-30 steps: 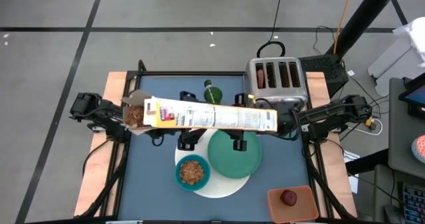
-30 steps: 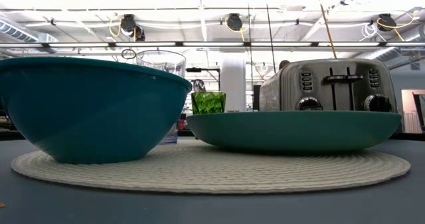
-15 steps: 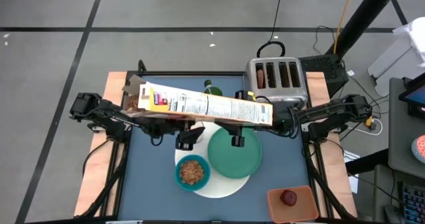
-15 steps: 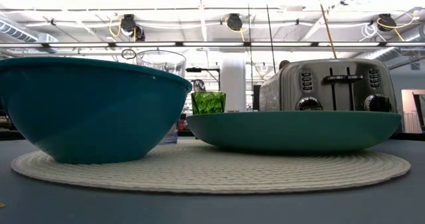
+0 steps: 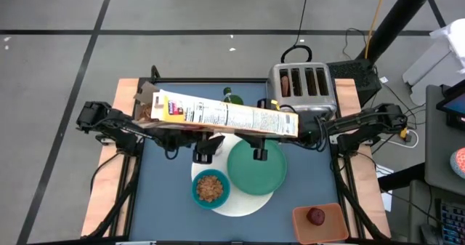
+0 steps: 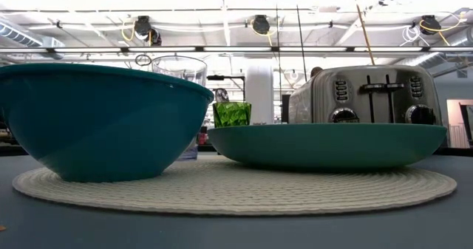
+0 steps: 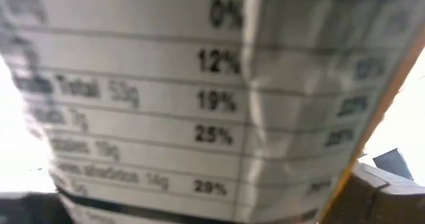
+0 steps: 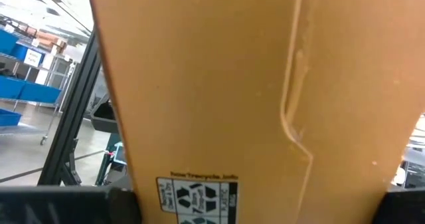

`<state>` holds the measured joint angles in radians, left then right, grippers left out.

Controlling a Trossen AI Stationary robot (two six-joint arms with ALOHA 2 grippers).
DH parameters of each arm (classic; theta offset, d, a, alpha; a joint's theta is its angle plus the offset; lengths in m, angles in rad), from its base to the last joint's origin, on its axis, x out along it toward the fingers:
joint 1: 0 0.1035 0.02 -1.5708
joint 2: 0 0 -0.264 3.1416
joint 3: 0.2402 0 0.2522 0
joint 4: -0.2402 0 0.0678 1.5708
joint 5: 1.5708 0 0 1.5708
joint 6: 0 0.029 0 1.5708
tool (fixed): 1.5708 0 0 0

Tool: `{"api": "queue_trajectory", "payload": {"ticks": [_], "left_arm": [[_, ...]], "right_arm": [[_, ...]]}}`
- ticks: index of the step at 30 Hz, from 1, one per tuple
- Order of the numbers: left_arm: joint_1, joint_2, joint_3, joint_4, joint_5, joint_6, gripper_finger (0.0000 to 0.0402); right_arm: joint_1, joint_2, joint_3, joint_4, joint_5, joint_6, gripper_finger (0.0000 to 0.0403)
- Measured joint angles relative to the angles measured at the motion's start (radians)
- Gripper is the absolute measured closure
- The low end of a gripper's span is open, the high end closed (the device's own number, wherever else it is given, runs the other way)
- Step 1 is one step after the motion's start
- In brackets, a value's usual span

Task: Arrange a breakfast setting
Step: Pour the cereal from the cereal box into the blue bowl

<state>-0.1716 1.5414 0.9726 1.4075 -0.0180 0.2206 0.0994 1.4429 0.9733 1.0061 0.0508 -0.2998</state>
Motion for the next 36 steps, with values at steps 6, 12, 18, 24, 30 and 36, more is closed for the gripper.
{"api": "queue_trajectory", "payload": {"ticks": [6, 12, 18, 24, 30, 36], "left_arm": [[0.0, 0.0, 0.0, 0.0, -0.001, 0.014, 0.0162], [0.001, 0.0, 0.0, -0.001, 0.002, 0.017, 0.0217], [0.0, 0.0, 0.0, -0.003, 0.006, 0.017, 0.0254], [0.0, -0.001, 0.0, -0.003, -0.009, 0.017, 0.0262], [0.0, -0.001, 0.0, -0.003, -0.005, 0.02, 0.0263], [0.0, -0.001, 0.0, -0.003, -0.003, 0.02, 0.0263]], "right_arm": [[0.0, 0.001, 0.0, 0.0, -0.001, 0.002, 0.0204], [0.001, 0.002, 0.0, -0.003, -0.003, 0.011, 0.0204], [0.001, 0.002, 0.0, -0.005, -0.004, 0.024, 0.0203], [0.0, 0.002, 0.0, -0.005, 0.0, 0.088, 0.0189], [0.0, 0.002, 0.0, -0.005, 0.0, 0.074, 0.0184], [0.0, 0.002, 0.0, -0.004, 0.0, 0.074, 0.0184]]}}
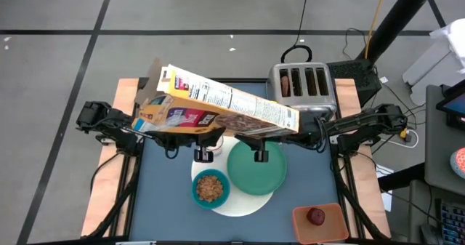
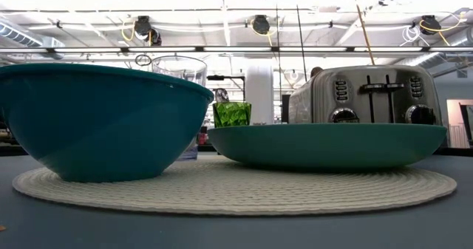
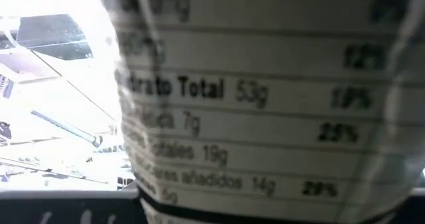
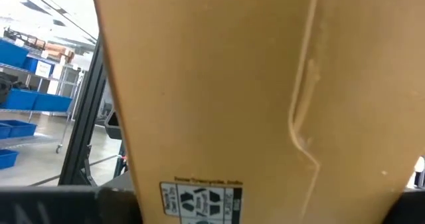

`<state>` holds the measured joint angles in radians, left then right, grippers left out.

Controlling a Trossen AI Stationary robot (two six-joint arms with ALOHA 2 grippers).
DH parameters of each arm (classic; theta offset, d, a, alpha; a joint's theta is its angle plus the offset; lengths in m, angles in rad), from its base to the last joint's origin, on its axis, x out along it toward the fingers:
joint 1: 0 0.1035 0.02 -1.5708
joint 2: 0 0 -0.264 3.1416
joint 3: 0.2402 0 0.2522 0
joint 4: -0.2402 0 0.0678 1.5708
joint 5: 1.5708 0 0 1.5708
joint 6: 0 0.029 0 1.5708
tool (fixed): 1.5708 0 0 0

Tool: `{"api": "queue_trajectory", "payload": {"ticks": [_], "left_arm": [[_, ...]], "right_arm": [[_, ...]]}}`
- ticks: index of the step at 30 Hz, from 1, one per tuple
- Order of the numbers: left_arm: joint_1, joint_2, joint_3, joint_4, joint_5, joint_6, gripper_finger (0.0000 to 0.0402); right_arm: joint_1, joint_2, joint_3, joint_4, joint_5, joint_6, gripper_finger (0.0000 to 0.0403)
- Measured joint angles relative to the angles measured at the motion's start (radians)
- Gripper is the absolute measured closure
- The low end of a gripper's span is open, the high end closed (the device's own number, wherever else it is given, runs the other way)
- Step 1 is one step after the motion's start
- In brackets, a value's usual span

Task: Arrange a breakfast setting
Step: Pour the cereal from the cereal box into the blue bowl

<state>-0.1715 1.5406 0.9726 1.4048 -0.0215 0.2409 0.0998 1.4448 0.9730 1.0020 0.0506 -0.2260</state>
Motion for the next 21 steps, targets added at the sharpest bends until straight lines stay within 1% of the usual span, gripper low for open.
{"api": "queue_trajectory", "payload": {"ticks": [9, 12, 15, 21], "left_arm": [[0.0, 0.0, 0.0, 0.0, 0.003, -0.001, 0.0263], [0.0, 0.0, 0.0, 0.001, 0.003, -0.003, 0.0263], [0.0, 0.0, 0.0, 0.0, 0.004, -0.004, 0.0263], [-0.001, 0.0, 0.0, 0.0, 0.009, -0.006, 0.0263]], "right_arm": [[0.0, 0.0, 0.0, 0.001, 0.0, -0.006, 0.0183], [0.0, 0.0, 0.0, 0.002, 0.0, -0.007, 0.0174], [0.0, 0.0, 0.0, 0.002, 0.001, -0.007, 0.0151], [-0.001, 0.0, 0.0, 0.002, 0.005, -0.008, 0.0087]]}}
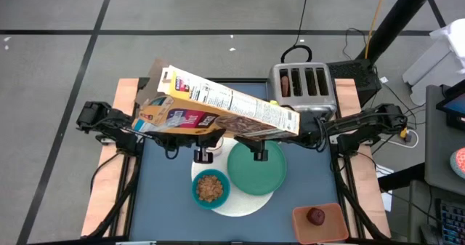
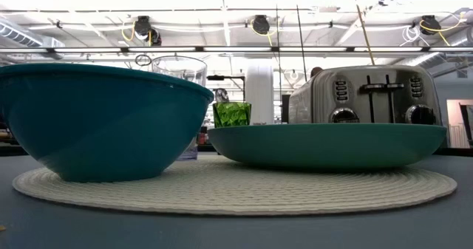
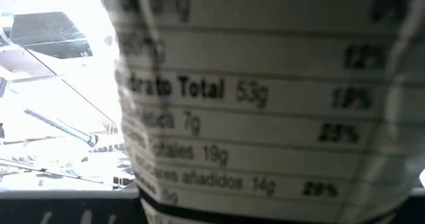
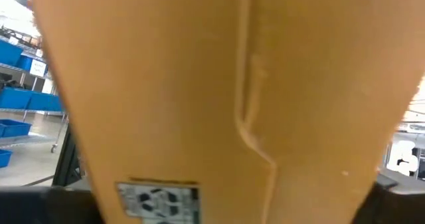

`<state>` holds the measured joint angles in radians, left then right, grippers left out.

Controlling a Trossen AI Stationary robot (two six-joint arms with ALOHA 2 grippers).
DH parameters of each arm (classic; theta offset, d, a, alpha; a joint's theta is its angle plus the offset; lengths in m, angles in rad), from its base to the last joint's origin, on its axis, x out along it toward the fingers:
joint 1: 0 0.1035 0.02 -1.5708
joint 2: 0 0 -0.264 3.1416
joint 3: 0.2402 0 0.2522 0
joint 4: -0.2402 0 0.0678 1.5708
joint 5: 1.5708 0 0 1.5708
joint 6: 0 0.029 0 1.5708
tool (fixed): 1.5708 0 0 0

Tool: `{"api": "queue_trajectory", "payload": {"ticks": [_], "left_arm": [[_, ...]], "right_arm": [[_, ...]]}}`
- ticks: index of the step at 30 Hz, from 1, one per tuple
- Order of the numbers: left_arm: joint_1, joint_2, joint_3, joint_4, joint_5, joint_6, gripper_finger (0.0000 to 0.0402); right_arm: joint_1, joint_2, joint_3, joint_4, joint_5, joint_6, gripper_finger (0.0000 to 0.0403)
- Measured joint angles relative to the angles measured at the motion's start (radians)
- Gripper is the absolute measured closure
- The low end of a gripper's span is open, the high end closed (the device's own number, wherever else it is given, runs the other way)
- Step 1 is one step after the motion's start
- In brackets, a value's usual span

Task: Arrange a breakfast setting
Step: Pour the cereal from the cereal box into the blue bowl

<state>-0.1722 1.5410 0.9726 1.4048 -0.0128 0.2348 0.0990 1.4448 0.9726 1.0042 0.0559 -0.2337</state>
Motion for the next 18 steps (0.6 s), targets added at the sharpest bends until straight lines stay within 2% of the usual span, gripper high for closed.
{"api": "queue_trajectory", "payload": {"ticks": [8, 18], "left_arm": [[0.0, 0.0, 0.0, 0.0, 0.0, 0.002, 0.0263], [0.0, 0.0, 0.0, 0.001, -0.005, -0.001, 0.0263]], "right_arm": [[0.0, 0.0, 0.0, -0.001, 0.0, 0.0, 0.0008], [0.0, 0.0, 0.0, -0.005, 0.011, -0.022, 0.0005]]}}
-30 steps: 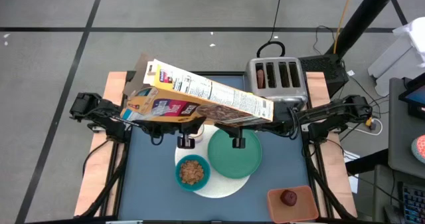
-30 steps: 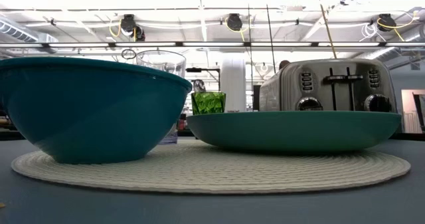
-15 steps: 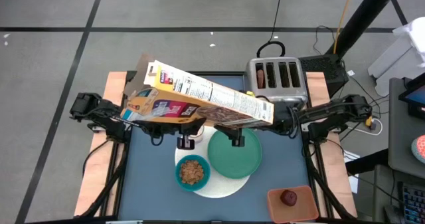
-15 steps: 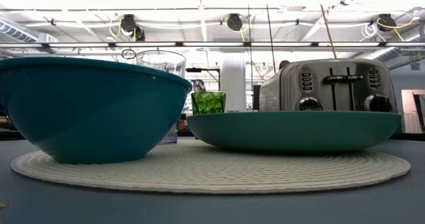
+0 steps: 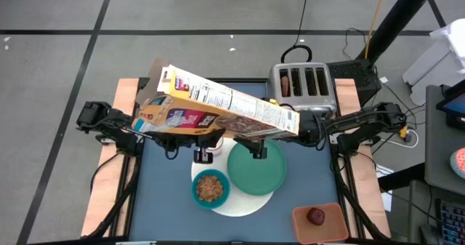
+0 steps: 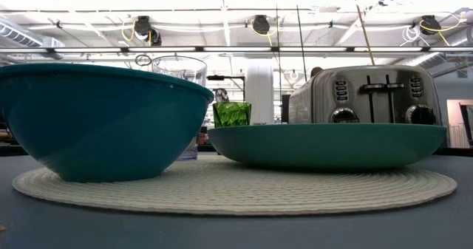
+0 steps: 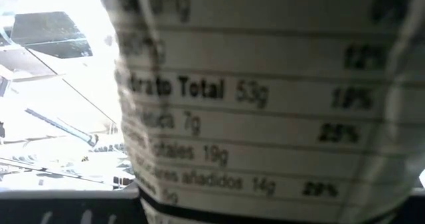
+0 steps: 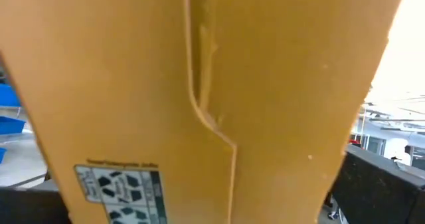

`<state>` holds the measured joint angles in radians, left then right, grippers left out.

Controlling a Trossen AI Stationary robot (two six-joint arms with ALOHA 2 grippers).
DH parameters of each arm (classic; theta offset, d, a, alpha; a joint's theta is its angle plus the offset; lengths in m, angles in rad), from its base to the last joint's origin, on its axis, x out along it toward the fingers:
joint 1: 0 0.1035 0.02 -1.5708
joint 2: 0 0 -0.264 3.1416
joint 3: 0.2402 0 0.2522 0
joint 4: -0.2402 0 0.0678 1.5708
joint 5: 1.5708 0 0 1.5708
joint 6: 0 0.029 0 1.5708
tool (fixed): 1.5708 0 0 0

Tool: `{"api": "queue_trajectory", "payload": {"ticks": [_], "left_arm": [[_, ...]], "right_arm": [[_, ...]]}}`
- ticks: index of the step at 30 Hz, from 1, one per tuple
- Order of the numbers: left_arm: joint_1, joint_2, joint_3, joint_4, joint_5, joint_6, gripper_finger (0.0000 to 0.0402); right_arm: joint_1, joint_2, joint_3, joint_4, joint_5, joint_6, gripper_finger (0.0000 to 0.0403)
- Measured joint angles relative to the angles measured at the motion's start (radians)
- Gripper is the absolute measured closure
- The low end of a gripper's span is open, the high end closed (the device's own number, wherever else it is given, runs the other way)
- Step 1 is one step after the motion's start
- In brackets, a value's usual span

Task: Arrange a breakfast setting
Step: Pour the cereal from the cereal box into the blue bowl

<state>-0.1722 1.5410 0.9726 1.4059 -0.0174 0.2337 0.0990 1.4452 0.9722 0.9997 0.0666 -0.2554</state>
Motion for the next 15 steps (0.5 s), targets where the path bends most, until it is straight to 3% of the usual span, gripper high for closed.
{"api": "queue_trajectory", "payload": {"ticks": [6, 15], "left_arm": [[0.001, -0.003, 0.0, -0.004, -0.007, 0.0, 0.0263], [0.001, -0.005, 0.0, 0.0, -0.017, 0.001, 0.0263]], "right_arm": [[0.004, -0.036, 0.0, -0.086, 0.085, -0.017, 0.0003], [0.007, -0.22, 0.0, -0.527, 0.091, 0.034, 0.0004]]}}
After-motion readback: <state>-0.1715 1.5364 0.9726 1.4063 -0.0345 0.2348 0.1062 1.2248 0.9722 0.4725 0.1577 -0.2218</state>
